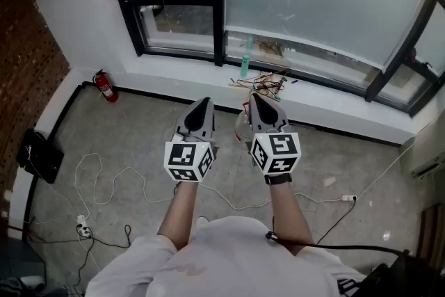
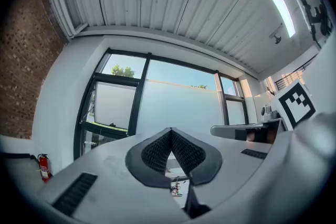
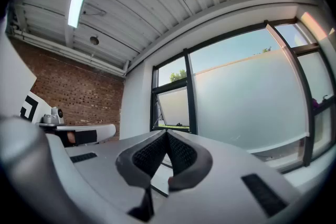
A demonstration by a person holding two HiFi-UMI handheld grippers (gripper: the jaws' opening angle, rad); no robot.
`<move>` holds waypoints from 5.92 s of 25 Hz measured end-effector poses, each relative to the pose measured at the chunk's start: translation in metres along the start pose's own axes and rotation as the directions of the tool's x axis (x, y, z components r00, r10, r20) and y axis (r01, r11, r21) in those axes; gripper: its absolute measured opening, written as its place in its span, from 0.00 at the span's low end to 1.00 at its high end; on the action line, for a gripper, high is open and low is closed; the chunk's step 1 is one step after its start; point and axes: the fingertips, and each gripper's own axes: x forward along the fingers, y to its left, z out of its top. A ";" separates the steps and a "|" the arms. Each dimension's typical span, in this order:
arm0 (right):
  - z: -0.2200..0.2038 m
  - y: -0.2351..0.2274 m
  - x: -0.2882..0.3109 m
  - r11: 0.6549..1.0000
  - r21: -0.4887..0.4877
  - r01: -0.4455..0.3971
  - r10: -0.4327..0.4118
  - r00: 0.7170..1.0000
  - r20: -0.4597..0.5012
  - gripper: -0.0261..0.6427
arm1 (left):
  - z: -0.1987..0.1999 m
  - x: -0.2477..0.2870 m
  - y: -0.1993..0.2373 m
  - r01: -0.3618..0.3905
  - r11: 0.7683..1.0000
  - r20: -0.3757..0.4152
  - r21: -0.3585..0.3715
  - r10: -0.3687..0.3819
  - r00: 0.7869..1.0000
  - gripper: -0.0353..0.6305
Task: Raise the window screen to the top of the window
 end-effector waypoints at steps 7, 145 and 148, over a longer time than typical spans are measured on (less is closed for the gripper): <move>0.000 0.053 0.021 0.998 0.002 -0.060 0.060 0.998 0.005 0.04 | 0.015 -0.024 0.043 -0.040 0.999 0.012 0.036 0.039 0.999 0.04; -0.315 0.051 1.270 0.928 0.310 0.205 -0.082 0.927 -0.365 0.04 | -0.284 0.819 1.014 0.608 0.525 -0.636 0.595 -0.154 0.756 0.22; -0.334 0.042 1.266 0.919 0.313 0.241 -0.103 0.911 -0.400 0.04 | -0.289 0.821 1.016 0.615 0.488 -0.654 0.619 -0.113 0.748 0.22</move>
